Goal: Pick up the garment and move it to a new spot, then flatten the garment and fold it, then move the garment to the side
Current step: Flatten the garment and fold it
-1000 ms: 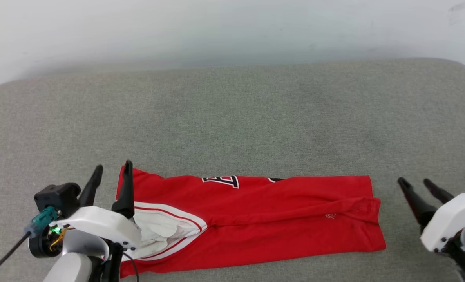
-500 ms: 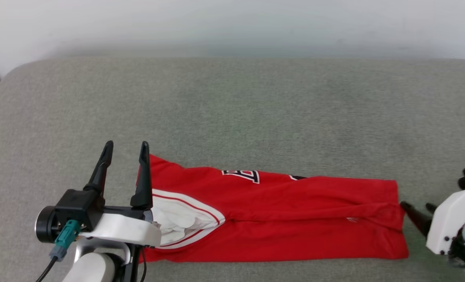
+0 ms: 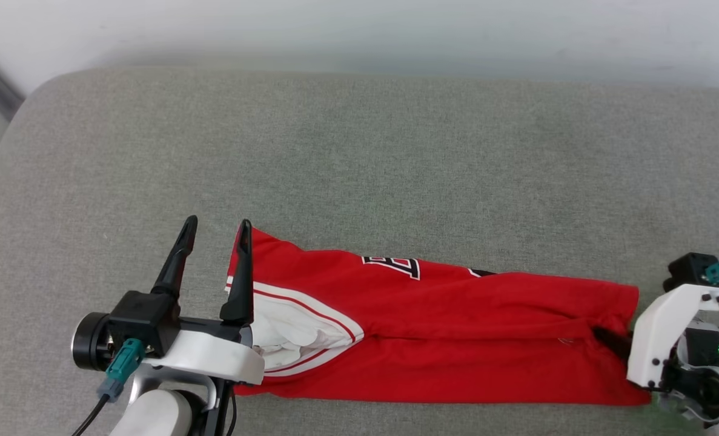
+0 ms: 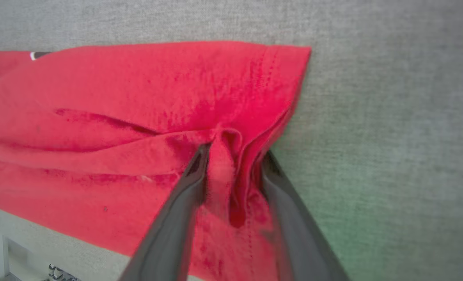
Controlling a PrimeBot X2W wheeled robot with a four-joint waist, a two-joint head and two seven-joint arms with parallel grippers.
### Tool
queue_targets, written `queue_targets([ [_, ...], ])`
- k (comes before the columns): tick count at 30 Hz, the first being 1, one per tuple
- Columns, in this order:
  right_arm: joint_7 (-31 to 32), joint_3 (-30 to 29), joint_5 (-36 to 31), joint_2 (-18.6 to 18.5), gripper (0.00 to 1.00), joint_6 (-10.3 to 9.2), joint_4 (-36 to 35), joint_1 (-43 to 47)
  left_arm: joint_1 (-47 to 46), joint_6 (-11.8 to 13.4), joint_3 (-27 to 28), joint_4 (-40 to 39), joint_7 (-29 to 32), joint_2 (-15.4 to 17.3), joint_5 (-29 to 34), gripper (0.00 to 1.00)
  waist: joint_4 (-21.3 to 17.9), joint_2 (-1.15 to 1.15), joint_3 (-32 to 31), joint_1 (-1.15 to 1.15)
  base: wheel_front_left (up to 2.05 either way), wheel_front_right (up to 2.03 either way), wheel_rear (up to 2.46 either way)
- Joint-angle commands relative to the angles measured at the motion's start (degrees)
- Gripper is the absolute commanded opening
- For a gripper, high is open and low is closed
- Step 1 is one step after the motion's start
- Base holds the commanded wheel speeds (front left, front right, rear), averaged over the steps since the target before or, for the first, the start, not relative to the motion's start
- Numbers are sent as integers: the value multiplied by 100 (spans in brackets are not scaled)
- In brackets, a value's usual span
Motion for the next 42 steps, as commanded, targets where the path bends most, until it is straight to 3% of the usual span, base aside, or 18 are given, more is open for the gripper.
queue_targets([
  [1, 31, 196, 61, 103, 0, 2, 190, 62, -25, -23, -18, 29, 17, 30, 35, 100, -32, 0, -78, 0, 0, 0, 0],
  [12, -340, 254, 194, -330, 0, -1, -35, -126, 316, 110, -35, 33, 122, 135, -11, 100, -323, 0, -558, 0, 0, 0, 0],
  [22, -409, -1213, -55, -466, 0, 0, -80, 188, 498, 244, -4, -136, 153, 220, 14, 100, -635, 0, -590, 0, 0, 0, 0],
  [27, -67, -1893, 196, -13, 0, 1, -267, 144, 536, 297, -2, -185, 161, 224, 6, 100, -738, 0, -609, 0, 0, 0, 0],
  [33, 1163, -2313, 1780, 1052, 0, 1, -550, -20, 528, 291, -31, -199, 184, 225, -41, 100, -704, 0, -659, 0, 0, 0, 0],
  [37, 1719, -2184, 2653, 1348, 0, 1, -583, -83, 441, 249, -78, -178, 221, 221, -50, 100, -599, 0, -662, 0, 0, 0, 0],
  [42, 1531, -1334, 3488, 1389, 0, 1, -228, -184, 333, 162, -168, -97, 236, 196, -60, 100, -406, 0, -634, 0, 0, 0, 0],
])
